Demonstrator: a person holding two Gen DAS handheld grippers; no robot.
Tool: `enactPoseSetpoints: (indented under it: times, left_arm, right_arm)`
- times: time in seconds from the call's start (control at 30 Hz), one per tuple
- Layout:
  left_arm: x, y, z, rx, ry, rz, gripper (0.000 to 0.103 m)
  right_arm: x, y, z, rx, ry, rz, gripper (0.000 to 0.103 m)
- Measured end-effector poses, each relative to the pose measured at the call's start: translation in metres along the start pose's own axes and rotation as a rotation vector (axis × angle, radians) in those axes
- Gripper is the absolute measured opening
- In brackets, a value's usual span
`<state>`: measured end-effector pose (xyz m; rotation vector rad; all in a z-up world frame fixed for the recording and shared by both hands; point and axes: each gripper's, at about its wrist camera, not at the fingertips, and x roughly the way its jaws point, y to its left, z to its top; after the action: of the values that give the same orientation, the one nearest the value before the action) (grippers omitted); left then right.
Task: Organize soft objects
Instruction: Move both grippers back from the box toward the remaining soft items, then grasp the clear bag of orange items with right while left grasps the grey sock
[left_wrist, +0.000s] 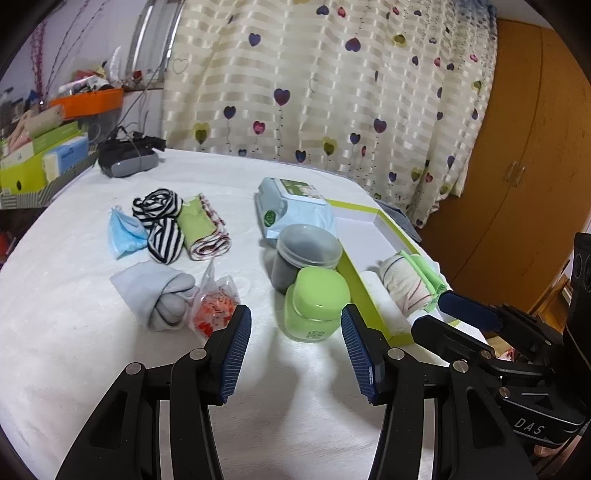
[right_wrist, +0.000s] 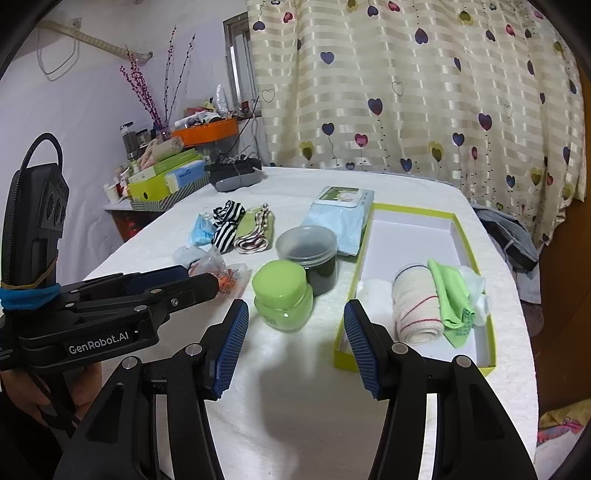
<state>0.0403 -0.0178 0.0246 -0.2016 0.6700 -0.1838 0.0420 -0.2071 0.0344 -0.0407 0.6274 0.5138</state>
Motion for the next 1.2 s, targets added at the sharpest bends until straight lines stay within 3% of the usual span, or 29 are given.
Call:
enactPoseSetpoints:
  times: [0.73,1.2]
  left_arm:
    - [-0.004,0.035,0.001,-0.061,-0.007,0.058,0.05]
    - [0.005,0.084,0.005,-0.165,0.002,0.129,0.05]
  right_arm:
    - [0.018,0.021,0.008,-0.041,0.035,0.027,0.055]
    - [0.032,0.038,0.017,-0.093,0.044,0.054,0.055]
